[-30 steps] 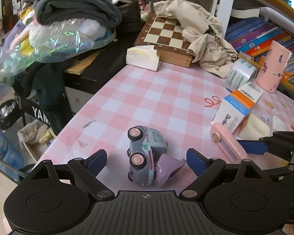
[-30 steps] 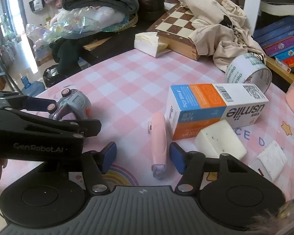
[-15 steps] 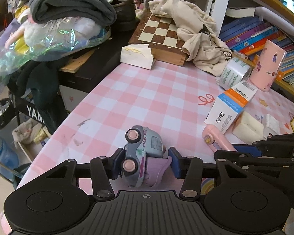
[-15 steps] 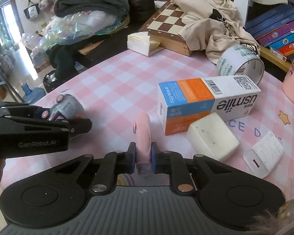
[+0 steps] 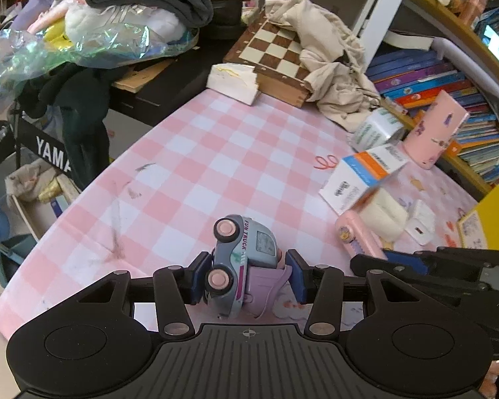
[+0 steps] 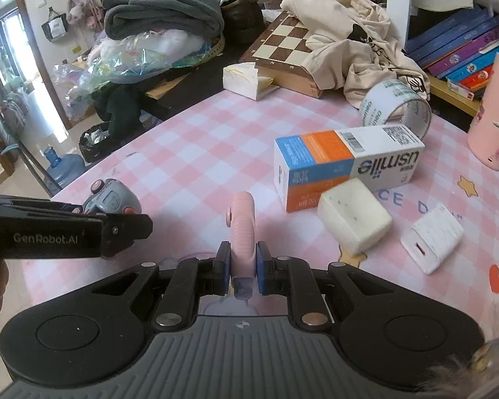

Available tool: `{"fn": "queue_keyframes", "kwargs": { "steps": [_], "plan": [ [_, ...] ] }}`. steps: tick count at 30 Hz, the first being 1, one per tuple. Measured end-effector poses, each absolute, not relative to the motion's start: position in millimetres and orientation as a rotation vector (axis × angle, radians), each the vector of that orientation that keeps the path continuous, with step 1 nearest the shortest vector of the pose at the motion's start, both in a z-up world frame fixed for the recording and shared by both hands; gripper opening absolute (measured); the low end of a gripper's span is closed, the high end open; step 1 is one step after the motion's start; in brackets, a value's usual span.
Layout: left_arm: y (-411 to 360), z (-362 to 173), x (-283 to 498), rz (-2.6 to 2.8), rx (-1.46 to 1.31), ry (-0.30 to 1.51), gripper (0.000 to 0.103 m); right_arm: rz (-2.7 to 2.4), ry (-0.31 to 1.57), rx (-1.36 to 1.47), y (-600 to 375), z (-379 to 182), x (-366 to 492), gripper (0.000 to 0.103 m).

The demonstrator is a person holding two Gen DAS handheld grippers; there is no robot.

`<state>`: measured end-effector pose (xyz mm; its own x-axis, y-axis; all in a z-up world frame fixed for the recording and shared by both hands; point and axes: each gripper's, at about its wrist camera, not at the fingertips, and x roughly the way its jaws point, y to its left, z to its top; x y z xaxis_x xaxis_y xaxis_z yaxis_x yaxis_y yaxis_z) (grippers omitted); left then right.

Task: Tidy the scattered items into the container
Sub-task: 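Close the left tool on the toy car while the right tool grips the pink cylinder, then lift the toy car and pink cylinder with both tools toward the yellow box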

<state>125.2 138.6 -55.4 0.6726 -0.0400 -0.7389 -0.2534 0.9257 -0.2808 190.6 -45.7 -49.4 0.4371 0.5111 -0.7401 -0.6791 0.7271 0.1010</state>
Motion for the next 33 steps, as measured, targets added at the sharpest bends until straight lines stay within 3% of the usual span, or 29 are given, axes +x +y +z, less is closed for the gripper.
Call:
{"fn": "queue_keyframes", "kwargs": {
  "steps": [25, 27, 29, 33],
  "plan": [
    [110.9, -60.1, 104.1, 0.116, -0.261, 0.820, 0.048, 0.689, 0.855, -0.236, -72.3, -51.6, 166.5, 0.014],
    [110.1, -62.9, 105.6, 0.134, -0.253, 0.838, 0.052, 0.694, 0.864, -0.238, -72.0, -53.6, 167.2, 0.014],
    [107.6, -65.8, 105.8, 0.142, -0.226, 0.849, 0.063, 0.701, 0.867, -0.241, -71.1, -55.1, 167.5, 0.014],
    [99.5, -68.5, 103.6, 0.157, -0.147, 0.839, 0.076, 0.717, 0.869, -0.253, -68.7, -57.2, 168.8, 0.014]
  ]
}}
